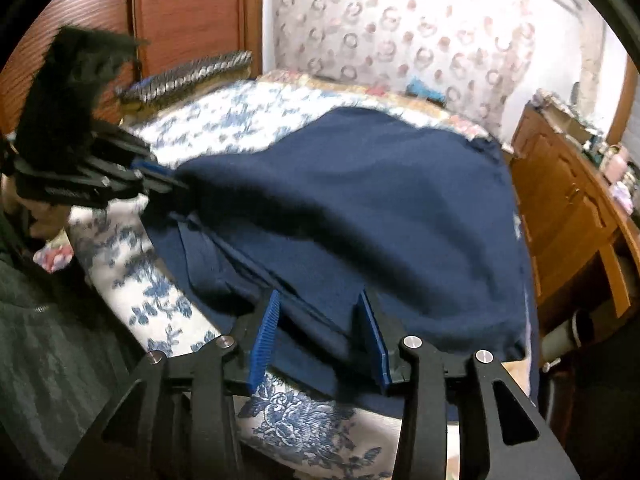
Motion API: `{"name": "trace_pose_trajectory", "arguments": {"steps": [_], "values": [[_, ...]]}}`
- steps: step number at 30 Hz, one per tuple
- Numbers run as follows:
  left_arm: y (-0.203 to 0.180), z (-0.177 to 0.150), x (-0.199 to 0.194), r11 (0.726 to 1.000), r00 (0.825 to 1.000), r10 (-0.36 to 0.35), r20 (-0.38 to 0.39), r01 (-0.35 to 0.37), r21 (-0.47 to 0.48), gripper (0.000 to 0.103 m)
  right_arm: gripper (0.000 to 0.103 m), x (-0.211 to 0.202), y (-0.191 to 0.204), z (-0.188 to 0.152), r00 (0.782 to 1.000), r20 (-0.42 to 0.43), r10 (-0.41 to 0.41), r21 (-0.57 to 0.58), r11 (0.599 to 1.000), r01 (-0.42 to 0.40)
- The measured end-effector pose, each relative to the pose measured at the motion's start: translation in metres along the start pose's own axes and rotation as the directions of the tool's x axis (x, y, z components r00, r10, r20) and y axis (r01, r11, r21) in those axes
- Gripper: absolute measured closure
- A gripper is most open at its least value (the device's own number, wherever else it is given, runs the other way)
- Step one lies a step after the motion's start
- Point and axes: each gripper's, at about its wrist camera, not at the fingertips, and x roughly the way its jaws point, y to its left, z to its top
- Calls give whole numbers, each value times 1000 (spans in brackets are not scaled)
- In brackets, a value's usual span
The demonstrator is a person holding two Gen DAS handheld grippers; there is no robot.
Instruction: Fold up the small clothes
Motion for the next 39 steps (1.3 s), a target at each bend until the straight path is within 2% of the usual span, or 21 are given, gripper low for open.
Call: {"name": "trace_pose_trajectory", "arguments": {"steps": [2, 6, 8, 11, 17, 19, 20, 21, 23, 24, 26, 31, 36, 39], "values": [[0, -1, -2, 1000, 1000, -4, 5, 4, -2, 94, 58, 7, 0, -1, 1000, -21, 14, -10, 1000, -14], [2, 5, -9, 1000, 999, -7, 45, 8, -18, 94, 43, 10, -1, -1, 997, -39, 70, -14, 997, -71], [3, 9, -12, 1000, 998, -17, 58, 18, -21, 94, 39, 12, 3, -1, 995, -52, 79, -38, 996, -81], [1, 16, -14, 1000, 997, -19, 72, 21, -17, 94, 36, 16, 8, -1, 997, -64, 51, -82, 995, -56], [1, 27, -21, 999, 994, -42, 101, 45, -29, 94, 36, 20, 5, 3, 998, -46, 36, -90, 995, -40], [-1, 30, -22, 999, 993, -40, 108, 43, -24, 94, 42, 22, 5, 3, 998, -39, 41, -80, 996, -44], [-1, 32, -23, 999, 993, -37, 112, 40, -23, 94, 55, 22, 5, 3, 999, -33, 41, -74, 996, -44], [-1, 32, -24, 999, 993, -34, 115, 37, -20, 94, 76, 21, 4, 3, 999, -25, 35, -72, 997, -36], [-1, 34, -24, 999, 993, -33, 114, 35, -16, 94, 92, 23, 1, 2, 999, -20, 33, -58, 998, -34], [-1, 34, -24, 999, 993, -32, 114, 34, -13, 94, 95, 22, -1, 0, 999, -16, 45, -49, 998, -45], [-1, 35, -23, 1000, 993, -23, 115, 25, -8, 94, 97, 22, -2, -1, 999, -5, 50, -42, 998, -50], [13, 52, -29, 999, 990, -23, 143, 27, -30, 94, 97, 6, 7, 13, 995, 94, -17, -66, 998, 24], [33, 90, -28, 1000, 985, -2, 173, 7, -30, 94, 97, -10, -11, 64, 979, 184, -84, -104, 989, 105], [54, 122, -15, 999, 983, 34, 181, -27, -43, 94, 98, 0, -28, 105, 970, 207, -128, -134, 978, 158]]}}
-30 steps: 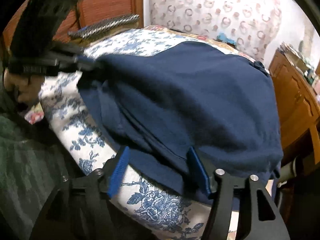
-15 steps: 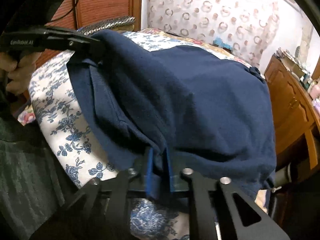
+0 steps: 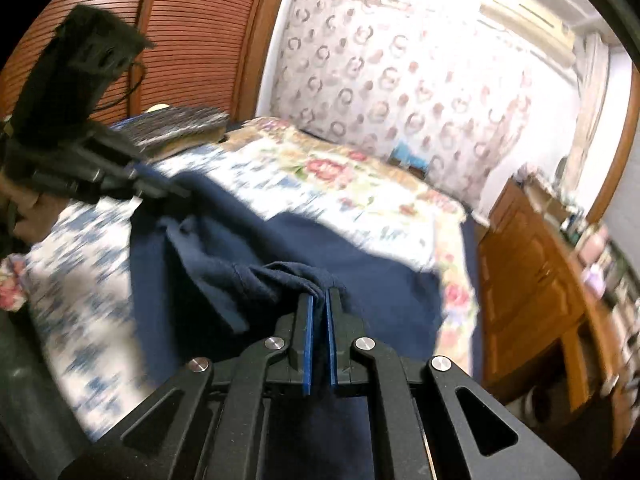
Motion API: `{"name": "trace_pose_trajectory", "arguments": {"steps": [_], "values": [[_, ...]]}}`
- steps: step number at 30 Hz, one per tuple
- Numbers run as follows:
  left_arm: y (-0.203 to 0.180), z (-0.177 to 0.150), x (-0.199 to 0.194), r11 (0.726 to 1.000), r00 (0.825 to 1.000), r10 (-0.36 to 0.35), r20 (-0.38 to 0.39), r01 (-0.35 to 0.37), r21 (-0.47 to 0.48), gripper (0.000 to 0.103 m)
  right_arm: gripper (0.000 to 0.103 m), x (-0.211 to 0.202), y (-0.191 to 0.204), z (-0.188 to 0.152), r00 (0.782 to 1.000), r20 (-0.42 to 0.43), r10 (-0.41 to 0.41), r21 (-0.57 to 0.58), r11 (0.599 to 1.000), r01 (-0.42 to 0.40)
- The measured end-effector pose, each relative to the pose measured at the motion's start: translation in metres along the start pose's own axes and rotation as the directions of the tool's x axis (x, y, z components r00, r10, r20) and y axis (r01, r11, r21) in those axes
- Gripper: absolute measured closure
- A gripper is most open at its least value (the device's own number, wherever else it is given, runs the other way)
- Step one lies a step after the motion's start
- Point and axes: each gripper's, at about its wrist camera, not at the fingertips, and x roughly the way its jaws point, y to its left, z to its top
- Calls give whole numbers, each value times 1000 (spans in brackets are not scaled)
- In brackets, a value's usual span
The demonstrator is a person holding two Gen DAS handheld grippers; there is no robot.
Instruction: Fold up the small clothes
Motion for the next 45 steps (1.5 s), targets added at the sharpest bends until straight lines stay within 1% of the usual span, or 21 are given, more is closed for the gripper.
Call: {"name": "trace_pose_trajectory", "arguments": {"steps": [3, 4, 6, 7, 9, 10, 11, 12, 13, 14, 15, 17, 20, 26, 31, 34, 37, 38, 40, 42, 45], "values": [[17, 14, 17, 999, 1000, 27, -6, -27, -19, 94, 97, 34, -19, 27, 1000, -15, -22, -6, 1000, 22], [25, 19, 27, 999, 999, 32, -20, -32, -30, 94, 97, 48, -26, 32, 999, -30, -14, 12, 1000, 15], [34, 20, 38, 998, 999, 37, -37, -38, -45, 94, 97, 72, -33, 36, 998, -61, -9, 38, 999, 11], [40, 19, 47, 998, 998, 35, -58, -38, -55, 94, 97, 83, -34, 37, 997, -80, -5, 47, 999, 9], [46, 17, 58, 997, 995, 37, -90, -42, -57, 89, 97, 102, -34, 33, 992, -123, 3, 71, 997, 5], [47, 14, 59, 997, 994, 47, -96, -52, -54, 84, 93, 108, -35, 31, 989, -144, 16, 92, 996, -3], [48, 11, 59, 997, 994, 57, -95, -62, -50, 73, 88, 111, -38, 31, 987, -157, 23, 113, 994, -6], [50, 8, 57, 997, 994, 57, -90, -62, -53, 68, 79, 111, -40, 30, 987, -161, 13, 132, 991, 8], [51, 6, 55, 997, 995, 47, -86, -52, -59, 61, 73, 108, -40, 28, 987, -159, -3, 150, 988, 27], [53, 5, 53, 997, 996, 34, -84, -40, -64, 60, 60, 103, -42, 26, 988, -151, -16, 167, 985, 41], [54, 3, 50, 997, 996, 30, -83, -36, -66, 60, 54, 94, -43, 24, 990, -137, -30, 185, 981, 56], [52, -5, 42, 997, 995, 52, -81, -56, -47, 43, 53, 77, -48, 23, 993, -109, -51, 225, 972, 74], [48, -14, 31, 998, 996, 52, -75, -55, -35, 34, 53, 38, -37, 7, 995, -85, -44, 248, 967, 64], [35, -38, 7, 997, 996, 77, -53, -79, -28, 32, 53, -11, 18, -37, 992, -118, 40, 211, 977, -14], [29, -51, -8, 996, 995, 83, -53, -85, -38, 32, 53, -25, 51, -75, 976, -185, 114, 207, 975, -75], [25, -54, -6, 996, 994, 90, -62, -91, -23, 32, 53, -29, 56, -93, 966, -230, 121, 204, 976, -73], [22, -55, -4, 996, 994, 87, -66, -88, -20, 32, 53, -33, 54, -103, 958, -249, 141, 229, 970, -83], [20, -55, -4, 996, 994, 86, -66, -87, -20, 32, 53, -35, 52, -105, 955, -256, 147, 229, 969, -88], [19, -56, -3, 996, 994, 87, -67, -88, -18, 32, 53, -24, 46, -100, 952, -267, 152, 222, 971, -93], [16, -57, -3, 996, 994, 90, -67, -91, -15, 32, 53, -26, 47, -105, 947, -284, 153, 220, 971, -91], [15, -55, -2, 996, 994, 92, -66, -93, -13, 32, 53, -17, 48, -106, 942, -302, 147, 211, 974, -85]]}}
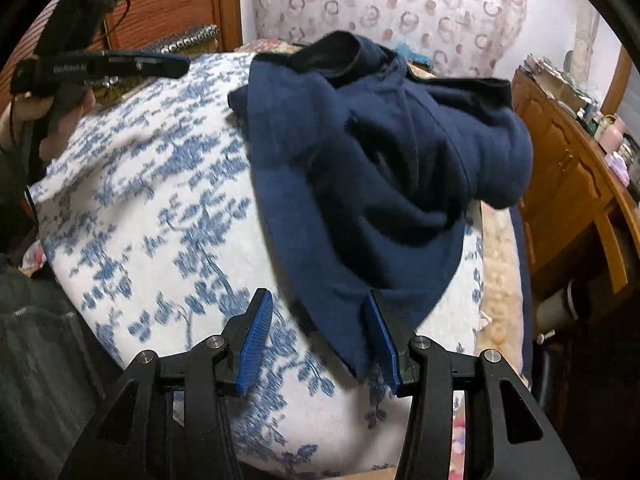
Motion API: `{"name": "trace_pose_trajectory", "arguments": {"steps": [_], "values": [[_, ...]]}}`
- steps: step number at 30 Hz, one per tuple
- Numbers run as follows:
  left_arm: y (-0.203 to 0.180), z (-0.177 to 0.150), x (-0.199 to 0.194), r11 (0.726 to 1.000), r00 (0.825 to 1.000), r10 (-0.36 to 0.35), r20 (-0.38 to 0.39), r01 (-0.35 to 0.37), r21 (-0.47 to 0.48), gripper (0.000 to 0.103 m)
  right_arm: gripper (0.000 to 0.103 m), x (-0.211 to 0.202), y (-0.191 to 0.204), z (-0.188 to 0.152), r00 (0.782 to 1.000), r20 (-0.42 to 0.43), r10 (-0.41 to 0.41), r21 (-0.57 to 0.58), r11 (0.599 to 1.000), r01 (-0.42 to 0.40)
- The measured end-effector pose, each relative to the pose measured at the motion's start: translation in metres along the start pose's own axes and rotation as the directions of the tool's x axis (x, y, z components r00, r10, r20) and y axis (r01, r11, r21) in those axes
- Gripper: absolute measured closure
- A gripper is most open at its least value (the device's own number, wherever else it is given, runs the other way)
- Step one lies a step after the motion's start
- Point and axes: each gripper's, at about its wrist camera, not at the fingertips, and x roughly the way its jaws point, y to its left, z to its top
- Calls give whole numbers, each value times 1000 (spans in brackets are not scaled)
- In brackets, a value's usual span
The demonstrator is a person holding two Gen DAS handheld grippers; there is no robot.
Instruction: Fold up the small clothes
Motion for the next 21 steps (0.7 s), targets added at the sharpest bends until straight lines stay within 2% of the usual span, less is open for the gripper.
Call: {"name": "trace_pose_trajectory", "arguments": {"steps": [1, 2, 3, 5, 6, 10, 14, 17, 21], "values": [[0, 1, 0, 1000, 1000, 1, 1, -2, 2, 32, 55, -1, -2, -2, 1000, 6, 5, 1, 1000, -5], [-1, 1, 0, 1000, 1000, 2, 0, -2, 3, 32, 65, -2, -3, -3, 1000, 10, 6, -2, 1000, -6], [-1, 1, 0, 1000, 1000, 3, -1, -3, 3, 32, 80, -3, -3, -2, 1000, 13, 1, -9, 1000, -1], [-1, 1, 1, 1000, 1000, 4, -4, -4, 4, 32, 98, -3, -5, -3, 999, 17, -31, -24, 999, 31], [-1, 2, 2, 1000, 1000, 6, -6, -6, 6, 32, 101, -5, -6, -2, 999, 25, -29, -24, 999, 29], [2, 5, 5, 1000, 1000, 15, -12, -15, 5, 32, 101, -25, -15, 18, 984, 145, -99, -25, 994, 103], [8, 11, 12, 1000, 1000, 23, -15, -23, 3, 32, 101, -55, -47, 52, 945, 274, -181, 29, 983, 180], [13, 16, 18, 999, 999, 34, -22, -34, -3, 32, 101, -62, -72, 79, 920, 327, -216, 64, 976, 207], [19, 21, 26, 999, 999, 45, -28, -45, -13, 32, 101, -50, -97, 105, 905, 346, -246, 90, 969, 229]]}}
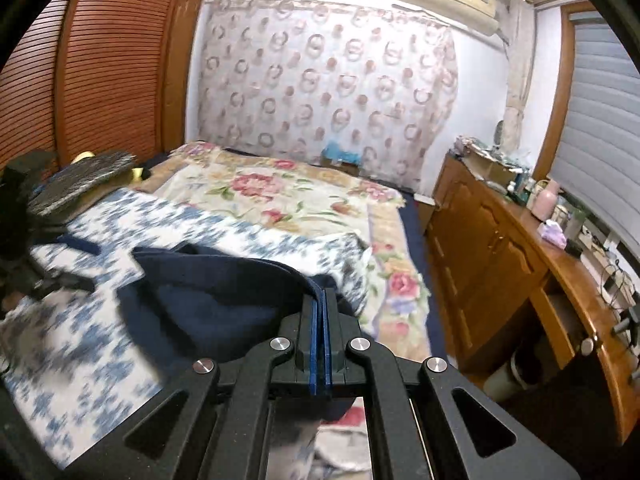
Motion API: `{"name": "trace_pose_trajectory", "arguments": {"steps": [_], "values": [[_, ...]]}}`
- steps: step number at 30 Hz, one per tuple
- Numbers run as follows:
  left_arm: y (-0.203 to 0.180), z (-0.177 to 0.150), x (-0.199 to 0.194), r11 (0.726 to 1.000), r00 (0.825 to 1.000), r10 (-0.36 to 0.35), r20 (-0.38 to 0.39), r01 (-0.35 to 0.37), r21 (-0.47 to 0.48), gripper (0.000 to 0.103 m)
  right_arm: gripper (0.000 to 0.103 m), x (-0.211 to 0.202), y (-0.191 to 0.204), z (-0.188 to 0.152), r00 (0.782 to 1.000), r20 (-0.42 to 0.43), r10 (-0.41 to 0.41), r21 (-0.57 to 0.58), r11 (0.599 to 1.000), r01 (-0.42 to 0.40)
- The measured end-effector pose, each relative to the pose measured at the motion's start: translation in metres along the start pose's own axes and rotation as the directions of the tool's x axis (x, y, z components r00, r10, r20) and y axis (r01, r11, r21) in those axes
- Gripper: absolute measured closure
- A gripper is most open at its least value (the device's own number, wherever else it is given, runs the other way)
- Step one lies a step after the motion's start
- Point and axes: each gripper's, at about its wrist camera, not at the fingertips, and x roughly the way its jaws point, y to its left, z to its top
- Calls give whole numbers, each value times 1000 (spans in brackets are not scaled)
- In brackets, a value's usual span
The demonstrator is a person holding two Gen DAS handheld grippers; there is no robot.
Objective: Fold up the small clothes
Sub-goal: 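Grasp the folded shirt with the right gripper while the left gripper grasps it too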
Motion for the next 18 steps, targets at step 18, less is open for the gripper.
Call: {"name": "trace_pose_trajectory", "arguments": {"steps": [18], "values": [[26, 68, 93, 999, 997, -18, -72, 15, -40, 32, 101, 108, -52, 9, 975, -220, 17, 153, 988, 18]]}}
